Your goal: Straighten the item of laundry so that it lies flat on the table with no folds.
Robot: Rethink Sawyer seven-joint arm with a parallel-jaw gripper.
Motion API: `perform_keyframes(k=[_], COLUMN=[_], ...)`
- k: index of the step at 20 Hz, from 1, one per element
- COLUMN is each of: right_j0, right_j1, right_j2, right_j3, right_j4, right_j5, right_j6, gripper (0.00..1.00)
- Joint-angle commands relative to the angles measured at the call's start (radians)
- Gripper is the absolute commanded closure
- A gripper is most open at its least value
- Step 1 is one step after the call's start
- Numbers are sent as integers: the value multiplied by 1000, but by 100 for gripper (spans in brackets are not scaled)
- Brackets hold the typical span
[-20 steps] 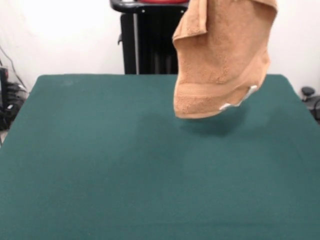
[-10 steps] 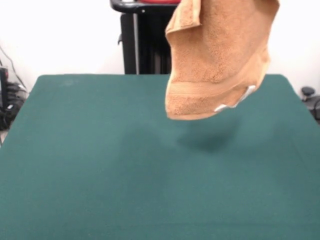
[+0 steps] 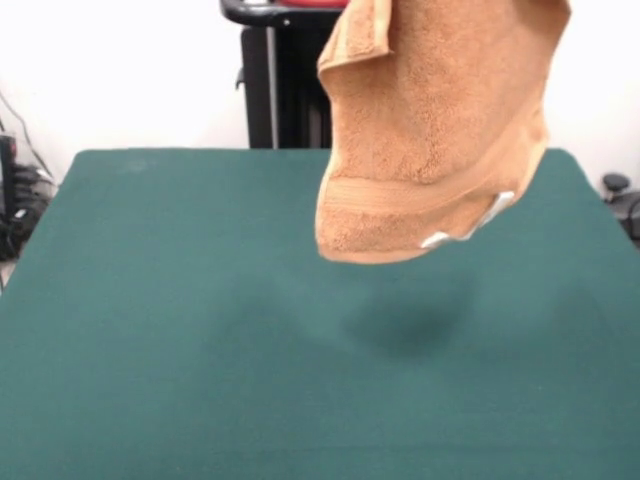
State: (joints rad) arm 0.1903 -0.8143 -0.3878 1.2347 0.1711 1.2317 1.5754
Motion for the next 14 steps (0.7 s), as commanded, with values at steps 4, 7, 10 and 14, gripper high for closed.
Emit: perform_keyframes(k=[4,7,10,14], right_j0=[-36,-45,-55,-70], right_j1=[257,315,377,450], right_j2=[72,66,62,54], right_j3=[-363,-448,-539,-666], right_j4=[3,8,13,29], right_j5=[250,264,289,354], right_j6=[307,310,306,307], gripper=[100,100,100,100])
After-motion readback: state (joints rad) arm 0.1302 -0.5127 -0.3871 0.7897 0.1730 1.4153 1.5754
